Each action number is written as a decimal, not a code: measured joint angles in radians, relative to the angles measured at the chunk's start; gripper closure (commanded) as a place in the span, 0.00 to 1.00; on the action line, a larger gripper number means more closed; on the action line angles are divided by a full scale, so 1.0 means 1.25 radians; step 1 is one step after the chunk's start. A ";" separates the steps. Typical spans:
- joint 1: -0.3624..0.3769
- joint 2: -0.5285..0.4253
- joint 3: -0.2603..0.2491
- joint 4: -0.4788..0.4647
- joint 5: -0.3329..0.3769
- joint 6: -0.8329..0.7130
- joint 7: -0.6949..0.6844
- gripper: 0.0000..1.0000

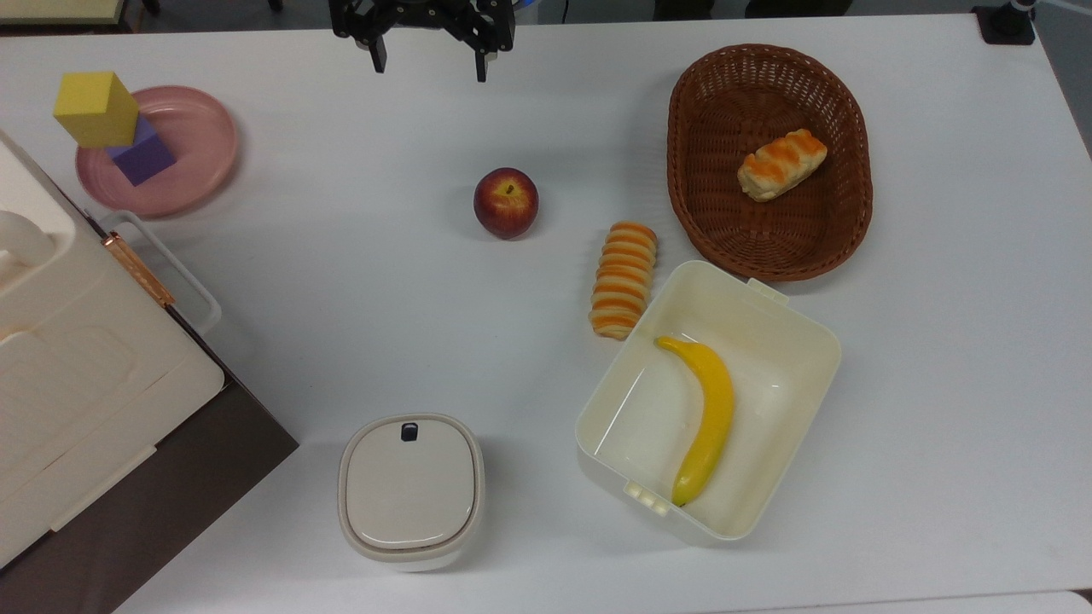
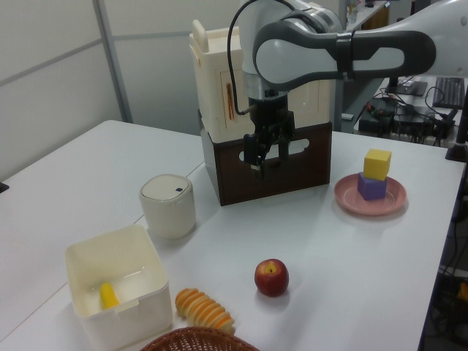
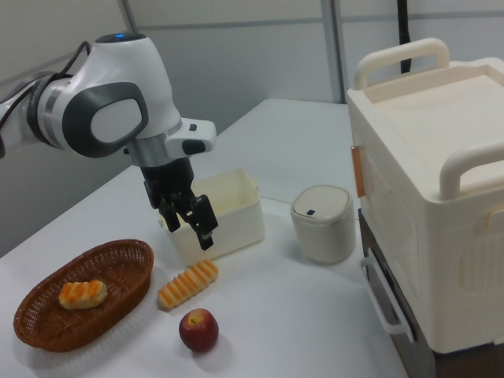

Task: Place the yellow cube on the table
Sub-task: 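Move the gripper toward the yellow cube on the pink plate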

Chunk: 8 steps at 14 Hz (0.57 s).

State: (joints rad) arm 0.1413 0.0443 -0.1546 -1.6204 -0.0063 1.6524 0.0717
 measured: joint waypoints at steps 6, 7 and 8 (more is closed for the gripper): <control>-0.019 0.001 -0.010 0.000 -0.004 -0.002 -0.020 0.00; -0.043 0.001 -0.011 0.000 -0.004 -0.007 -0.042 0.00; -0.077 0.001 -0.013 0.000 -0.006 -0.008 -0.066 0.00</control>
State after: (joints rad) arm 0.0455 0.0451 -0.1708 -1.6203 -0.0134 1.6429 -0.0105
